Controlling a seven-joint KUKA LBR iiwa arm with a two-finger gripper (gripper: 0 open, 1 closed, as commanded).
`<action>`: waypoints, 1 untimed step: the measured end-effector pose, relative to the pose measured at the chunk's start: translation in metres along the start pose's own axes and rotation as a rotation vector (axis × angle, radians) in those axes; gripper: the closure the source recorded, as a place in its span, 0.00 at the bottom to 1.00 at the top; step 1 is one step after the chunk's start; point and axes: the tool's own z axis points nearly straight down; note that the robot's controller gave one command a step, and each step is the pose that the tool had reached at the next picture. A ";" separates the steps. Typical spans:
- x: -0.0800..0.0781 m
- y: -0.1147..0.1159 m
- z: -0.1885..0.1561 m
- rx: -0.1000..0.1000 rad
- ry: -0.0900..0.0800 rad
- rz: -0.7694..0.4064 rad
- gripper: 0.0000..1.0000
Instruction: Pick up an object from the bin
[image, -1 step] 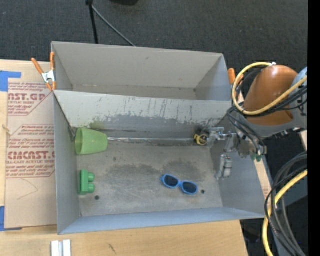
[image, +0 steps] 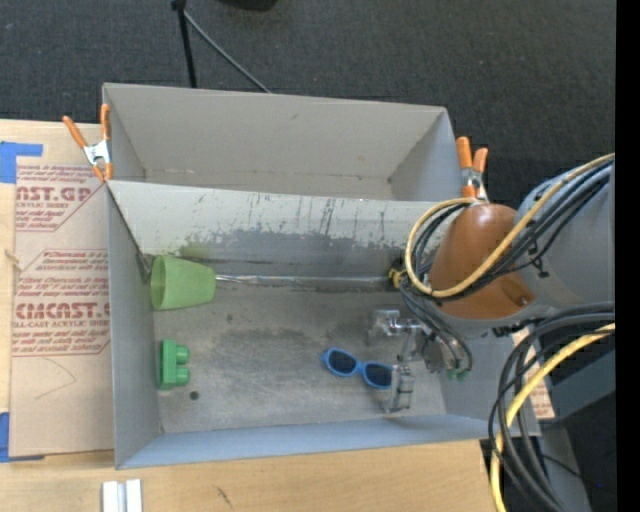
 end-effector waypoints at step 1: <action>-0.003 -0.003 -0.005 0.004 -0.010 0.003 1.00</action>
Offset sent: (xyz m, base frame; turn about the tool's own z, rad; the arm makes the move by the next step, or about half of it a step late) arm 0.0000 0.0000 0.0000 0.0000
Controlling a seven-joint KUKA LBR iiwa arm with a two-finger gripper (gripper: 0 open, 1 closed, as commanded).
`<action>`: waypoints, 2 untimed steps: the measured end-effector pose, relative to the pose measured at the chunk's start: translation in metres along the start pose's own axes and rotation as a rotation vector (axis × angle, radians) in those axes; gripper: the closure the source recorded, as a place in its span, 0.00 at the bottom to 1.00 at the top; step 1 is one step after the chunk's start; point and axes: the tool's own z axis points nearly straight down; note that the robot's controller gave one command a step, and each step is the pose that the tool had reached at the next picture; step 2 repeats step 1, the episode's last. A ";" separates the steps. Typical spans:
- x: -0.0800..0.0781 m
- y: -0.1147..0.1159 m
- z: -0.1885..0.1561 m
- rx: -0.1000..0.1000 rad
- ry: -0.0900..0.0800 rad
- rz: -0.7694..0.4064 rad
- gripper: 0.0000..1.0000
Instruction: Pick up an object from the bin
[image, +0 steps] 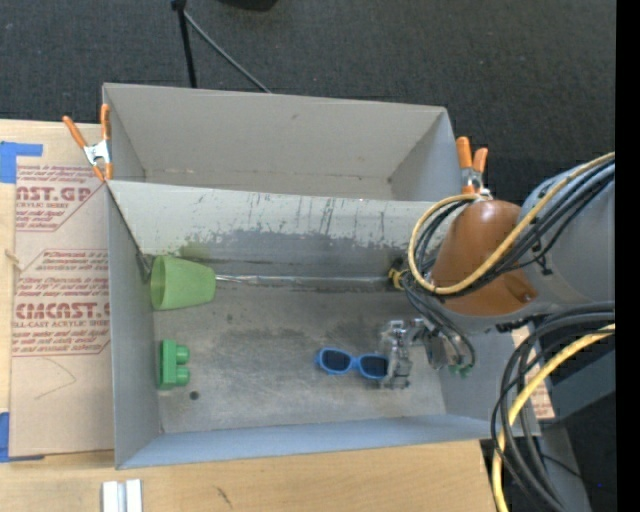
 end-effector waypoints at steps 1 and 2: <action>-0.017 0.020 -0.159 0.001 -0.010 0.000 1.00; -0.017 0.020 -0.159 0.001 -0.010 0.000 1.00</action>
Offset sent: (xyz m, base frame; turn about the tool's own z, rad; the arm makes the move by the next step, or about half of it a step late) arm 0.0141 0.0187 0.1547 0.0021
